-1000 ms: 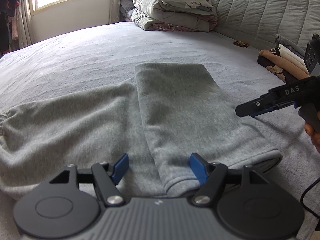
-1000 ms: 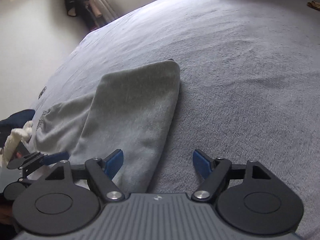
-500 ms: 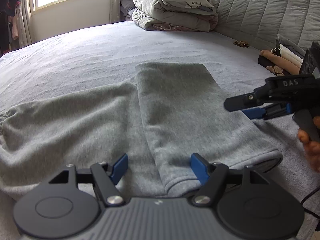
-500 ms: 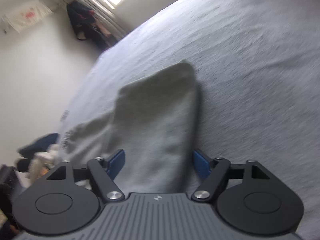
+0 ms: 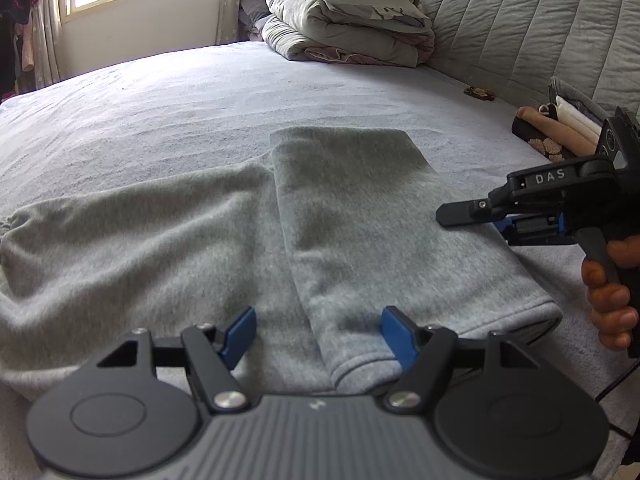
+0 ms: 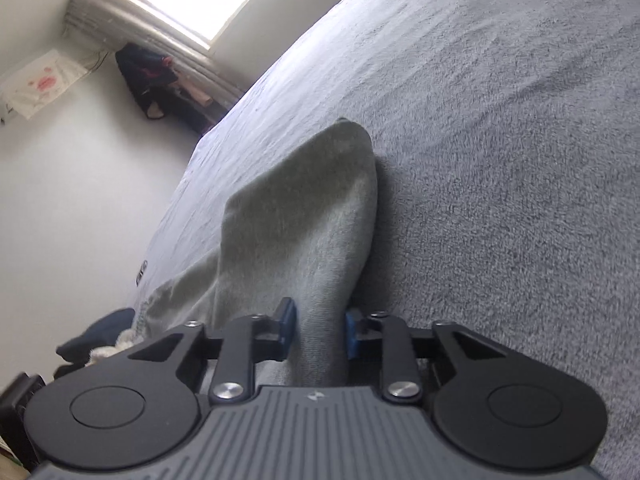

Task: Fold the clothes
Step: 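Grasp the folded leg end with the right gripper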

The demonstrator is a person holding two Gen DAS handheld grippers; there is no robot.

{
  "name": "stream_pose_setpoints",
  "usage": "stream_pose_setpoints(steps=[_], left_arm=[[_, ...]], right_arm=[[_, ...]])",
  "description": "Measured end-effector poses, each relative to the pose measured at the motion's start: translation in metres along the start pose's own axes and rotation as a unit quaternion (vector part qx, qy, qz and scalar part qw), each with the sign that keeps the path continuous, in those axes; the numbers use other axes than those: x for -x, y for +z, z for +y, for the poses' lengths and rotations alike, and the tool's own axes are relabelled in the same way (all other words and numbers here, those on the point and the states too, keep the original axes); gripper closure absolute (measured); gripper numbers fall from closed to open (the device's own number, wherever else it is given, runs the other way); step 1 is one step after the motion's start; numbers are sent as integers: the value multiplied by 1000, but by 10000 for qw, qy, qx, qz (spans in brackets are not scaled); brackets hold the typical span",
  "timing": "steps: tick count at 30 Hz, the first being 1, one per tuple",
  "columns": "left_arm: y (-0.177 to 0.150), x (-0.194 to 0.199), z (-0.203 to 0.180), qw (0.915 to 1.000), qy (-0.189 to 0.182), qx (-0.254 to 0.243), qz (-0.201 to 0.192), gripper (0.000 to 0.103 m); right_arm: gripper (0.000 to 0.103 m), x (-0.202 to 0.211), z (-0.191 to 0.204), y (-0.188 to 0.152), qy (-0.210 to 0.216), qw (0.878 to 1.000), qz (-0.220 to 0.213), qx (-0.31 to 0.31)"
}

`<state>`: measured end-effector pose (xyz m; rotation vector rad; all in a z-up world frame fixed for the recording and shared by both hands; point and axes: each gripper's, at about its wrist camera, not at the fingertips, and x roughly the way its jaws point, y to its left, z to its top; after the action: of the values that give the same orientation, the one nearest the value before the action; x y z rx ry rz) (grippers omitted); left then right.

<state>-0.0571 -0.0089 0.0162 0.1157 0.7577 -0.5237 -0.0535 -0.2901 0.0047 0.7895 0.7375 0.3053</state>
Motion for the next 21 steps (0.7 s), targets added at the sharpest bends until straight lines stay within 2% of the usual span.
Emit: stream_pose_setpoints(steps=[7,10,12,14,17,19,21], left_arm=[[5,14,19,9988,-393,294,-94,33],[8,24,35,9974,-432,529,-230,33],[9,30,46,9948,-599,761,-308,33],[9,34,57,9899,-894,1030,-375,33],[10,34,65,9774,-1511,1415,-438,33],[11,34,63,9658,-2034,1528,-505,31],[10,31,54,9598,-2370,1429,-460,30]], right_arm=[[84,10,37,8,215,9992,-184,272],[85,11,55,10,147,9985,-209,491],[85,11,66,10,82,9974,-229,675],[85,10,76,10,-11,9962,-224,840],[85,8,90,11,-147,9949,-193,981],[85,6,98,12,-177,9939,-173,1078],[85,5,105,13,-206,9927,-154,1176]])
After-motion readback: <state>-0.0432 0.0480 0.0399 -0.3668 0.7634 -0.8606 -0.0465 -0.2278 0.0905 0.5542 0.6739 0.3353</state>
